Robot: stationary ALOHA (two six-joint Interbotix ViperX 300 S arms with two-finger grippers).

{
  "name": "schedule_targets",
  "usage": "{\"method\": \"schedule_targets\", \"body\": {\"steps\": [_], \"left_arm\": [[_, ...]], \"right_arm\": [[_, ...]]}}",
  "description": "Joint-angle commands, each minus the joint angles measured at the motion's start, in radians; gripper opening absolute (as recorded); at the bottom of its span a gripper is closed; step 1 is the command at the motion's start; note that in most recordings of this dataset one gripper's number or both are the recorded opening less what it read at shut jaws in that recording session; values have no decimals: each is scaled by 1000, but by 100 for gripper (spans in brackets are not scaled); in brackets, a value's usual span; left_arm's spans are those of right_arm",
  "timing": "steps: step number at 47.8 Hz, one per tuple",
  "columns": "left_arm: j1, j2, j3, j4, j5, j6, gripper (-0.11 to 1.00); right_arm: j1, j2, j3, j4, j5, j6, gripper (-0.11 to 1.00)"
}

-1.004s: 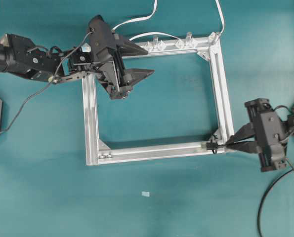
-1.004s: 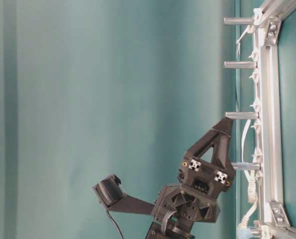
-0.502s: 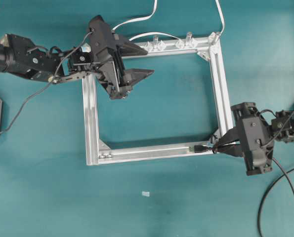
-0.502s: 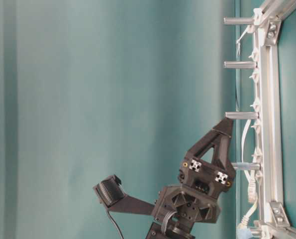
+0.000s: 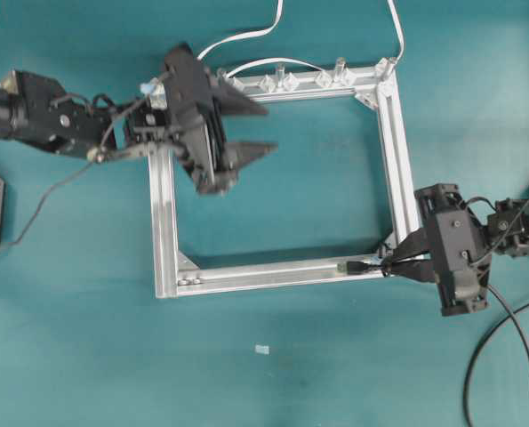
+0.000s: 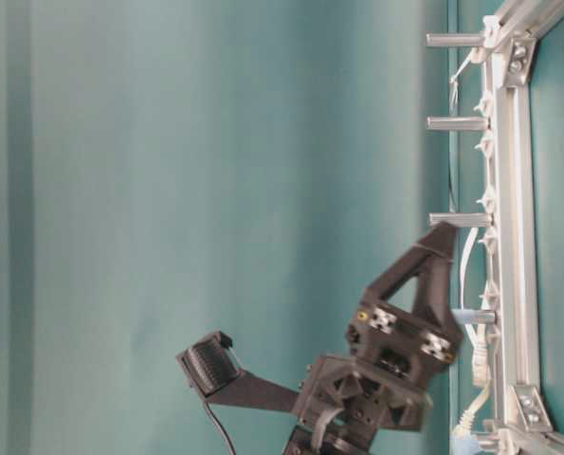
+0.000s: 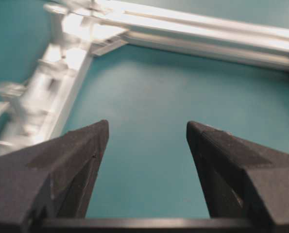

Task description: Insert the wire through the string loop located on the right side.

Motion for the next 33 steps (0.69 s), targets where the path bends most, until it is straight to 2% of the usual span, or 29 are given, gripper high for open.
{"method": "schedule_targets", "body": {"steps": [1, 5, 16, 26, 33], "left_arm": [[-38, -14, -15, -2, 17, -18, 72], [-74, -12, -17, -2, 43, -41, 72], [-156, -12, -20, -2, 77, -167, 72], [-233, -12, -20, -2, 109, -250, 72], [-264, -14, -20, -2, 120, -279, 72]], "right_arm": [[2, -5, -9, -2, -15, -2, 7], [2, -5, -9, -2, -15, -2, 7], [2, -6, -9, -3, -15, -2, 7], [2, -5, -5, -2, -15, -2, 7], [2, -5, 0, -2, -15, -2, 7]]}}
